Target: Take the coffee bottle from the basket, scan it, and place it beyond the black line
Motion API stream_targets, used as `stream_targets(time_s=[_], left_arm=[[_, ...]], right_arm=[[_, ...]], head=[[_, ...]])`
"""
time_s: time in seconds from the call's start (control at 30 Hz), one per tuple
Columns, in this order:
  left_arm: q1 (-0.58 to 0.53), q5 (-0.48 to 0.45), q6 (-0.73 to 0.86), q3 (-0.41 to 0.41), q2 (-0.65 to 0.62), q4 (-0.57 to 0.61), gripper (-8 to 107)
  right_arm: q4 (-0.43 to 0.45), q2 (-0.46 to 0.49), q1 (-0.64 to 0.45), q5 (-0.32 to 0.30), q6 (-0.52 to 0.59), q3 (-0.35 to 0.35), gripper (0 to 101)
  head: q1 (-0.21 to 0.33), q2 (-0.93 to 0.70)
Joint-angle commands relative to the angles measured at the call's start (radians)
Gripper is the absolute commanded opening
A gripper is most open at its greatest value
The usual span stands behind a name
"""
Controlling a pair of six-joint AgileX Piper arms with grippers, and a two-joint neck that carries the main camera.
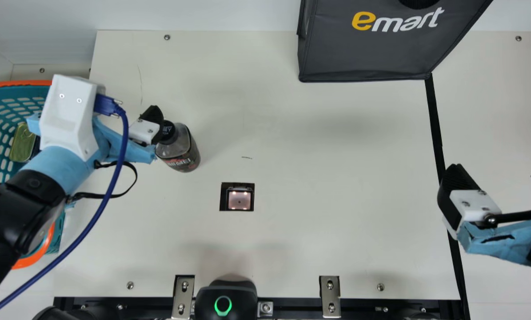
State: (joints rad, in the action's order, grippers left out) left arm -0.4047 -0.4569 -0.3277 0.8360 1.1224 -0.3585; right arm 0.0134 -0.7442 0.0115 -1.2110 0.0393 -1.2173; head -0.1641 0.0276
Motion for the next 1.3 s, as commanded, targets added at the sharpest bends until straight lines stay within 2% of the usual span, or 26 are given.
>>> stream_targets(time_s=[0.0,0.3,0.9,1.27], left_arm=[[-0.009,-0.008,-0.010,0.006,-0.004,-0.005,90],[-0.060,-0.052,-0.070,0.013,-0.027,-0.033,90],[-0.164,-0.097,-0.243,-0.048,-0.053,-0.122,90],[-0.234,-0.108,-0.387,-0.087,-0.041,-0.226,90]], right_arm=[[0.000,0.000,0.000,0.000,0.000,0.000,91],[0.000,0.000,0.000,0.000,0.000,0.000,91],[0.000,0.000,0.000,0.000,0.000,0.000,91],[0.000,0.000,0.000,0.000,0.000,0.000,91]], head=[[0.026,0.000],[0.026,0.000],[0.026,0.000],[0.026,0.000]])
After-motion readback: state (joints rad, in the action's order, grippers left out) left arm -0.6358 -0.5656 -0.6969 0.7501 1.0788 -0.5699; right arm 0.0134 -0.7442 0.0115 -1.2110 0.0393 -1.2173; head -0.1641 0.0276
